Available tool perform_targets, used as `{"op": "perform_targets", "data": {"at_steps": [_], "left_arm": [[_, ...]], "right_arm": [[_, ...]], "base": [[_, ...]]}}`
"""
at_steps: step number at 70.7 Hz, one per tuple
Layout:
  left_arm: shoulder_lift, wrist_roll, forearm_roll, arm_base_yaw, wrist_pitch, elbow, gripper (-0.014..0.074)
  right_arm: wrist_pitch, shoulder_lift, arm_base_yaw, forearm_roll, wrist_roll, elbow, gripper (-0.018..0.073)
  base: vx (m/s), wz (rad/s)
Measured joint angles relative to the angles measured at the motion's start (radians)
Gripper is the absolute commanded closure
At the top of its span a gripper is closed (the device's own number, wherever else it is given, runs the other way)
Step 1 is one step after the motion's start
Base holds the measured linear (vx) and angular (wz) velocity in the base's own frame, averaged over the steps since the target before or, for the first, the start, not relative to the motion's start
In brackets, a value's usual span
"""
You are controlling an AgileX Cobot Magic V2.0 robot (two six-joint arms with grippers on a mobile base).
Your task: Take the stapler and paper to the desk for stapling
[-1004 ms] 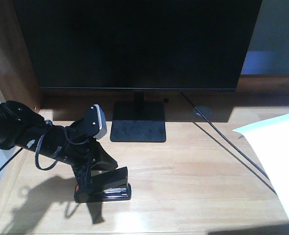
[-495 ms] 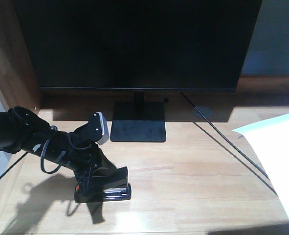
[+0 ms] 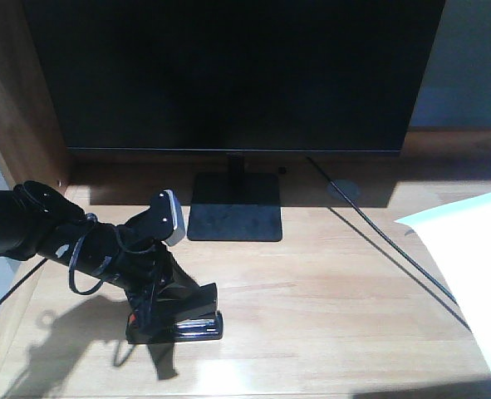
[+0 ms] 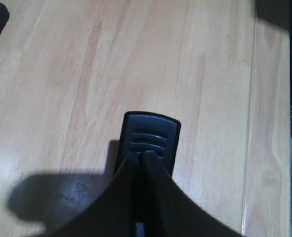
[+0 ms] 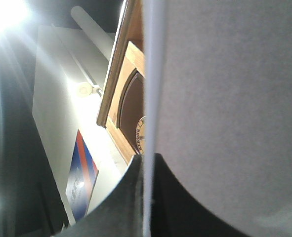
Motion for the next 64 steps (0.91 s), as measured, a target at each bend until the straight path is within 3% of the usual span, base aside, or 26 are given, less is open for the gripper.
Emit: {"op": "perform_targets", "data": {"at_steps": [64], "left_arm": [[0.000,0.000,0.000,0.000,0.000,0.000,0.0604]], "right_arm": [[0.024,0.003,0.000,0.003,0.034,0.000,0.0564]], "base": [[0.00,0.00]]}}
